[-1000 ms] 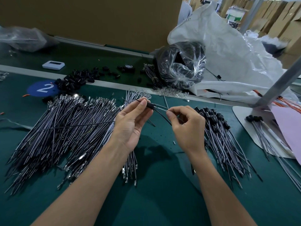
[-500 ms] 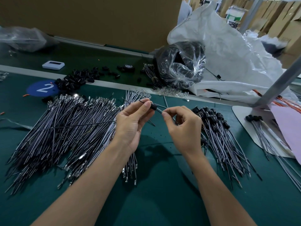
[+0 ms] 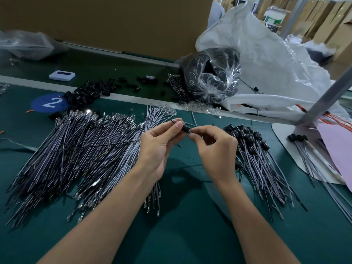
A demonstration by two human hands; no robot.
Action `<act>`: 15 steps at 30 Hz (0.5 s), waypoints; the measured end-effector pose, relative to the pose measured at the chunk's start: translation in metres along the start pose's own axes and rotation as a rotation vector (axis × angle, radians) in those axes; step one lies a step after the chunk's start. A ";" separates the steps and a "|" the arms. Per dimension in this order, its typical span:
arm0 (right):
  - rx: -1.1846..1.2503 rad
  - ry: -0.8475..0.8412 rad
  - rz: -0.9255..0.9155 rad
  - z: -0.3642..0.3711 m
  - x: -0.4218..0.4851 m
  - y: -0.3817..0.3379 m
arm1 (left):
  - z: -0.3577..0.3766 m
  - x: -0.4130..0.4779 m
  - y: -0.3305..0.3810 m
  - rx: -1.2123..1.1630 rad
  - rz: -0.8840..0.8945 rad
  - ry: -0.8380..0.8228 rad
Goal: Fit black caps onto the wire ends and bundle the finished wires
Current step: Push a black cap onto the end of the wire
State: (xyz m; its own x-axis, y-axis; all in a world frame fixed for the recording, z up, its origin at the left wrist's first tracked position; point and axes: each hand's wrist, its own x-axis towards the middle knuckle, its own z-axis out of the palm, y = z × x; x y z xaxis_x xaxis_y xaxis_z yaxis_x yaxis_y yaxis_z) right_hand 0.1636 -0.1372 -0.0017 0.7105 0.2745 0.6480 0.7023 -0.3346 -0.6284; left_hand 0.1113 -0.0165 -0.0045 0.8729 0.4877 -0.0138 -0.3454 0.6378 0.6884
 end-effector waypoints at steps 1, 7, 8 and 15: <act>0.014 0.002 0.010 0.000 0.000 -0.001 | -0.001 0.000 0.000 0.005 -0.009 -0.001; 0.056 -0.034 -0.001 -0.002 0.002 -0.004 | -0.001 -0.001 -0.001 0.107 -0.016 -0.020; 0.056 -0.049 -0.008 -0.002 0.002 -0.004 | -0.001 -0.001 -0.001 0.111 -0.017 -0.017; -0.038 -0.080 -0.058 -0.001 0.001 -0.002 | 0.000 -0.004 0.001 0.242 -0.009 -0.032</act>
State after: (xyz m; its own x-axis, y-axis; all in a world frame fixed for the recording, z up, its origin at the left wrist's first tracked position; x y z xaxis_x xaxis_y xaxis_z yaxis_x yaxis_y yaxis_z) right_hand 0.1628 -0.1369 0.0005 0.6709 0.3651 0.6454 0.7413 -0.3497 -0.5729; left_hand 0.1074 -0.0185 -0.0037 0.8874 0.4610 -0.0003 -0.2485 0.4788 0.8420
